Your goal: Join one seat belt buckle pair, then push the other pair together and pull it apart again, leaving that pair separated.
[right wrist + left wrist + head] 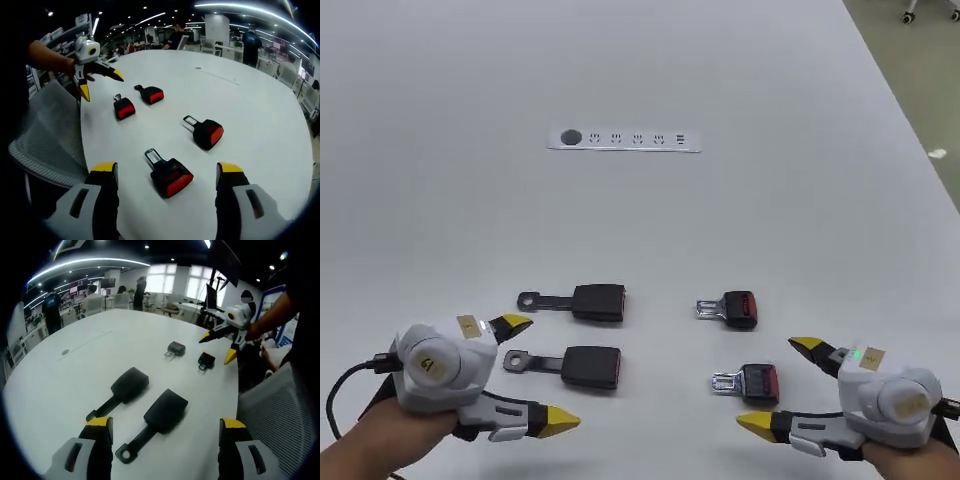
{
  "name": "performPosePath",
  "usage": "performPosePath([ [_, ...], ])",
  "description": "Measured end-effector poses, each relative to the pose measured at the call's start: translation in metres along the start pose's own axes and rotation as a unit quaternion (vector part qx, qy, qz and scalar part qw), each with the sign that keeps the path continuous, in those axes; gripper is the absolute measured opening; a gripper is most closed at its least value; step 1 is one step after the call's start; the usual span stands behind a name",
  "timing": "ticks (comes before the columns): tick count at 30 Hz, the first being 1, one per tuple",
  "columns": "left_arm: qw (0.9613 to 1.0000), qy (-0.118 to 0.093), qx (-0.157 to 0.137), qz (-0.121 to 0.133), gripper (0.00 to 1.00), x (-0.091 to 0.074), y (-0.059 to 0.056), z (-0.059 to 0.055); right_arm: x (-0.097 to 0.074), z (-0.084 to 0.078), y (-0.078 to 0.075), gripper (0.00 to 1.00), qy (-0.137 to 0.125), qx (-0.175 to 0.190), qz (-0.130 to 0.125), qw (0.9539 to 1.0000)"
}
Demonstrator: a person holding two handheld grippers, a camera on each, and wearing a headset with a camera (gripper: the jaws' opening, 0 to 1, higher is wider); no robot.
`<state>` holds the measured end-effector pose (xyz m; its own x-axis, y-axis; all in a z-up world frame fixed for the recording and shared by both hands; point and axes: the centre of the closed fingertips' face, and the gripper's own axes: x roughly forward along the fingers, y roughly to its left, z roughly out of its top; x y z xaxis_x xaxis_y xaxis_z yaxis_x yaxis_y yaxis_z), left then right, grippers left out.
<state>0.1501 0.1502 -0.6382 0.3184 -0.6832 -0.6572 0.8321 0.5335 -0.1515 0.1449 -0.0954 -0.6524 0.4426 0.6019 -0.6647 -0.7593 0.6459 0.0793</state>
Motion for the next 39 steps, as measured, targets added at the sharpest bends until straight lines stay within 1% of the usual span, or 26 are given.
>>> performPosePath([
  [1,1.0,0.0,0.0,-0.003,0.89,0.002,0.001,0.0,0.0,0.0,0.0,0.79,0.003,-0.004,0.002,1.0],
  [3,1.0,0.003,-0.002,-0.008,0.88,0.007,0.004,-0.003,0.001,-0.001,0.001,0.78,0.008,-0.006,0.008,0.9999],
  [5,0.9999,0.007,0.002,-0.015,0.87,0.01,0.003,-0.004,0.003,-0.003,0.001,0.78,0.014,-0.006,0.011,0.9998],
  [6,0.9997,0.012,0.009,-0.018,0.86,0.014,0.0,-0.001,0.004,-0.005,0.001,0.78,0.017,-0.007,0.013,0.9998],
  [7,0.9996,0.016,0.013,-0.021,0.86,0.016,0.0,0.0,0.005,-0.006,0.001,0.78,0.019,-0.006,0.015,0.9997],
  [10,0.9992,0.022,0.018,-0.029,0.85,0.02,-0.001,-0.004,0.007,-0.009,0.002,0.77,0.025,-0.001,0.024,0.9994],
  [11,0.999,0.024,0.02,-0.031,0.85,0.022,-0.002,-0.005,0.007,-0.011,0.0,0.77,0.026,-0.001,0.025,0.9993],
  [14,0.9982,0.032,0.03,-0.041,0.82,0.028,-0.008,0.0,0.008,-0.014,0.0,0.76,0.036,-0.001,0.031,0.9989],
  [16,0.9977,0.035,0.035,-0.045,0.8,0.032,-0.01,0.001,0.011,-0.018,-0.003,0.75,0.038,0.001,0.033,0.9987],
  [19,0.9969,0.04,0.039,-0.055,0.77,0.037,-0.012,0.002,0.012,-0.016,-0.003,0.72,0.038,0.003,0.04,0.9984],
  [22,0.9953,0.049,0.058,-0.06,0.73,0.04,-0.013,0.001,0.015,-0.018,-0.002,0.71,0.046,-0.001,0.049,0.9978],
  [24,0.9943,0.051,0.067,-0.066,0.72,0.042,-0.013,0.0,0.018,-0.022,-0.001,0.7,0.052,-0.011,0.055,0.997],
  [25,0.9931,0.057,0.077,-0.068,0.71,0.043,-0.013,-0.002,0.017,-0.019,0.001,0.69,0.056,-0.017,0.06,0.9964],
  [26,0.992,0.063,0.084,-0.069,0.7,0.043,-0.011,-0.004,0.015,-0.022,0.002,0.68,0.067,-0.014,0.061,0.9958],
  [28,0.9907,0.068,0.093,-0.072,0.68,0.045,-0.009,-0.008,0.017,-0.025,0.003,0.65,0.073,-0.029,0.073,0.9943],
  [29,0.9903,0.069,0.097,-0.072,0.66,0.046,-0.008,-0.009,0.017,-0.029,0.003,0.63,0.084,-0.037,0.077,0.9928],
  [30,0.9895,0.074,0.101,-0.072,0.65,0.047,-0.005,-0.012,0.018,-0.03,0.003,0.63,0.088,-0.046,0.08,0.9919],
  [32,0.9875,0.083,0.114,-0.071,0.65,0.049,-0.002,-0.016,0.018,-0.031,0.005,0.6,0.096,-0.046,0.091,0.9901],
  [33,0.9862,0.085,0.124,-0.071,0.63,0.05,-0.001,-0.018,0.021,-0.031,0.002,0.59,0.094,-0.048,0.089,0.9905],
  [35,0.9842,0.089,0.132,-0.078,0.58,0.051,-0.002,-0.02,0.023,-0.031,-0.001,0.57,0.095,-0.045,0.091,0.9902],
  [37,0.9834,0.091,0.135,-0.08,0.56,0.052,-0.002,-0.021,0.024,-0.03,0.001,0.55,0.098,-0.05,0.094,0.9895],
  [38,0.9828,0.086,0.142,-0.082,0.55,0.053,-0.002,-0.02,0.025,-0.03,0.002,0.54,0.099,-0.055,0.097,0.9889],
  [39,0.9825,0.087,0.142,-0.083,0.53,0.052,-0.002,-0.021,0.024,-0.031,0.002,0.54,0.1,-0.061,0.099,0.9882],
])
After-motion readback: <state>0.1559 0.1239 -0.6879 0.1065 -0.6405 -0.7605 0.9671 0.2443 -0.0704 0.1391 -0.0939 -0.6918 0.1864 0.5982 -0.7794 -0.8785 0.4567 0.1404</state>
